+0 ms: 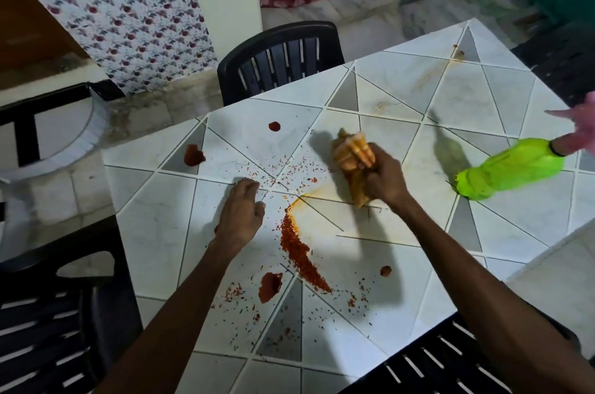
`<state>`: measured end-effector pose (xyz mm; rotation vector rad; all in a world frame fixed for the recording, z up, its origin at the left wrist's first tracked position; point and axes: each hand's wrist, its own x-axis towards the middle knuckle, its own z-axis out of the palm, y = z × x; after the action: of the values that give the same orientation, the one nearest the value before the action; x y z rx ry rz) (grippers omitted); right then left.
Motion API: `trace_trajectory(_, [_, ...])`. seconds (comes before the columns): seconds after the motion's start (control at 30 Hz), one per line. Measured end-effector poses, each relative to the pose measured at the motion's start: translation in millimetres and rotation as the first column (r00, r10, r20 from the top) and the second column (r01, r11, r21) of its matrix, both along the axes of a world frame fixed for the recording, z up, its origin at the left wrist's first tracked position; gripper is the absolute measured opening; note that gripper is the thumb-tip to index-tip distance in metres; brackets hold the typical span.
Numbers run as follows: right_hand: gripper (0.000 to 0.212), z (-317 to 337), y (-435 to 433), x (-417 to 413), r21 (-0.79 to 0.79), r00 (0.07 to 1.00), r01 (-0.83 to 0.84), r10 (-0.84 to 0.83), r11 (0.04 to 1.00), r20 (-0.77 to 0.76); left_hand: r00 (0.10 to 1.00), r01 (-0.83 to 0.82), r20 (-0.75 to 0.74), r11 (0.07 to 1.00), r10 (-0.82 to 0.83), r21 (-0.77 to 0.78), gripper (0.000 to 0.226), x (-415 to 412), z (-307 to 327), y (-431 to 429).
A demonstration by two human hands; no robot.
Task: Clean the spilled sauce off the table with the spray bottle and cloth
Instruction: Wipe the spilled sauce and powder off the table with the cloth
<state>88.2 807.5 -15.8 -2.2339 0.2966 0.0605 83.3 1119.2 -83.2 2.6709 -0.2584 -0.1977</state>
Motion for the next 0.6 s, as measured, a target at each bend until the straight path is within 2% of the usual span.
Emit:
trace_trajectory(0.1, [0.042, -0.2, -17.0, 35.4, -0.13, 0.995, 0.088, -0.094, 0.988, -0.04, 1.0, -0.019, -0.011, 1.0, 0.019, 0.014, 0.048, 1.5, -0.4, 5.1])
trace_trajectory(0.2, [0.057, -10.1, -5.8, 60.7, -0.215, 0.989, 0.064, -0.091, 0.975, -0.12, 0.999, -0.039, -0.014, 0.999, 0.039, 0.024, 0.049, 3.8, 0.9, 10.7])
trace_trajectory(0.3, [0.063, -24.2, 25.9, 68.3, -0.213, 0.984, -0.032, -0.007, 0.976, -0.179, 0.998, -0.061, -0.018, 0.997, 0.061, 0.037, 0.048, 7.7, 2.0, 16.8])
trace_trajectory(0.4, [0.058, -32.1, 64.6, 57.3, -0.177, 0.973, -0.166, 0.132, 0.97, -0.191, 0.998, -0.057, -0.011, 0.998, 0.057, 0.039, 0.048, 9.7, 2.9, 23.9])
trace_trajectory(0.5, [0.055, -39.5, 100.1, 22.9, -0.113, 0.944, -0.32, 0.306, 0.941, -0.126, 0.998, -0.056, -0.016, 0.998, 0.057, 0.035, 0.048, 10.3, 2.6, 30.1])
trace_trajectory(0.6, [0.054, -51.9, 119.0, -13.7, -0.113, 0.898, -0.44, 0.433, 0.891, -0.083, 0.999, -0.051, -0.005, 0.998, 0.051, 0.029, 0.049, 10.3, 1.1, 34.6])
